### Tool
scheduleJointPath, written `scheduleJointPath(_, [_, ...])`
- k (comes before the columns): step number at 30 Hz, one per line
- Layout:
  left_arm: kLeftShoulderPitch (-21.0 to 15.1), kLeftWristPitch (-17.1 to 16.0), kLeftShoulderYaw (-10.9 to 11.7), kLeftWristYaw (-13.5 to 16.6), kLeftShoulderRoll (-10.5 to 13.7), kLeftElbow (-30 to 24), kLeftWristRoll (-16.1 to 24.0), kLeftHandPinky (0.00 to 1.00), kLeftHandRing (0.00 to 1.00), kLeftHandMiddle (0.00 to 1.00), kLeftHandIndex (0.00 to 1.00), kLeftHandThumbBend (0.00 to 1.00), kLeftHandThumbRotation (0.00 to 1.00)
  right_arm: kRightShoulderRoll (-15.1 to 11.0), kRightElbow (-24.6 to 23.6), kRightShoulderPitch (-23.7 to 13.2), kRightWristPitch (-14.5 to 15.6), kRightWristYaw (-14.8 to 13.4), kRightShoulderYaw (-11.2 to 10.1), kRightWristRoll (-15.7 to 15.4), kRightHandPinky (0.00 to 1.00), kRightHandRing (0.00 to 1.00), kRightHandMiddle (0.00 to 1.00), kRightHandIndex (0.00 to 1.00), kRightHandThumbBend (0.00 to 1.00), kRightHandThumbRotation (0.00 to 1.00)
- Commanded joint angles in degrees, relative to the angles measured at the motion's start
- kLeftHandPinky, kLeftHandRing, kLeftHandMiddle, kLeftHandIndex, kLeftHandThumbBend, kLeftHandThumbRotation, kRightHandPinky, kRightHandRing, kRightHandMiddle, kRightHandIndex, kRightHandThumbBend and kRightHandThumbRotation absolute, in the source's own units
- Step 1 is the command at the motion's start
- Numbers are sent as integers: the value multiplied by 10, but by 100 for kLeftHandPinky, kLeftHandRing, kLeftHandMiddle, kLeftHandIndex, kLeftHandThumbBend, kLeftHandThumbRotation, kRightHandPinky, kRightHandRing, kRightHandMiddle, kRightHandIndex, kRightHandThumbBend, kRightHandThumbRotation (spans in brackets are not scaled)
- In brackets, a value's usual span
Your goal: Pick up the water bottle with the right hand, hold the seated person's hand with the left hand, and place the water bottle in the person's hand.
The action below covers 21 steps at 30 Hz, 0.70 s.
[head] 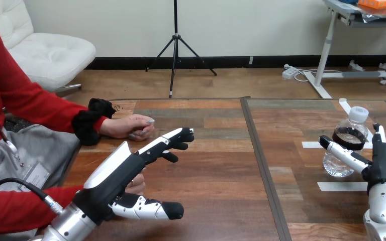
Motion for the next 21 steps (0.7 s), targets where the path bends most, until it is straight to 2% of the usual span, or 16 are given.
scheduleJointPath(1, [-7, -10, 21, -7, 19, -31, -23, 74, 83, 88, 91, 100, 73, -17, 2, -58, -1, 1, 6, 3, 75, 97, 100, 100, 100, 51])
scheduleJointPath(12, [5, -8, 30, -18, 25, -49, -35, 73, 82, 87, 90, 100, 72, -15, 10, -67, -1, 2, 9, 4, 74, 95, 100, 100, 100, 50])
scheduleJointPath(21, [15, -6, 36, -28, 27, -64, -49, 71, 80, 85, 89, 100, 71, -10, 14, -72, -3, 4, 6, 9, 74, 93, 99, 100, 100, 42])
